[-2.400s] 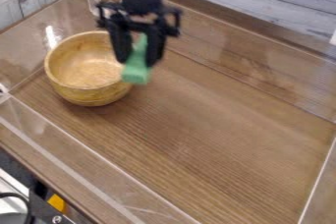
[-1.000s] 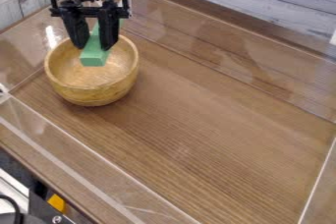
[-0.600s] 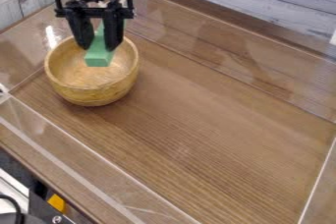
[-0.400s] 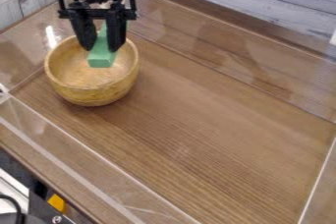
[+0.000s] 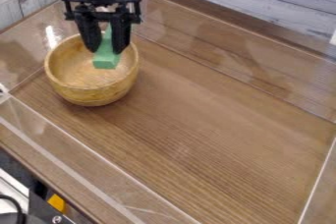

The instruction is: Put the green block in the brown bowl

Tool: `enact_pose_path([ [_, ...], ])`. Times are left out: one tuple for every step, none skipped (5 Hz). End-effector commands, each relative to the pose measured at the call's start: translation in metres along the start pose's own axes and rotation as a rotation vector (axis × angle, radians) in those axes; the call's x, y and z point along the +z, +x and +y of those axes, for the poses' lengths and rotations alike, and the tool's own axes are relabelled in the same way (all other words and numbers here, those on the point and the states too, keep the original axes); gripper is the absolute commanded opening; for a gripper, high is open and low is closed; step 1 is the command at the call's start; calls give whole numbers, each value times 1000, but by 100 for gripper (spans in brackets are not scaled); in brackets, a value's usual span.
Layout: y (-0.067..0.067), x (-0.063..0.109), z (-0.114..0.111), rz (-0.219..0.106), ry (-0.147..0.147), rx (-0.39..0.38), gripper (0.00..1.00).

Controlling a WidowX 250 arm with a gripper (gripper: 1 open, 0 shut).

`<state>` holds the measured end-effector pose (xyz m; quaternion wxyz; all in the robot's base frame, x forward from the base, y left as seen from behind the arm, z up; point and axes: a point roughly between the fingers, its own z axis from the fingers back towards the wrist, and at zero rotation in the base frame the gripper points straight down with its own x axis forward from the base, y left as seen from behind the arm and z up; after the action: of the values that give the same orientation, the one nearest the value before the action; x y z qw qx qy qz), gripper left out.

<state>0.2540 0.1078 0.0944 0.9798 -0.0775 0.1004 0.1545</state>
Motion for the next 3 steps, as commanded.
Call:
enact_pose_path([
  [6,4,15,-54,23,4,0],
  [6,-3,23,-54,36,10,0],
  [6,-9,28,-52,47,15,0],
])
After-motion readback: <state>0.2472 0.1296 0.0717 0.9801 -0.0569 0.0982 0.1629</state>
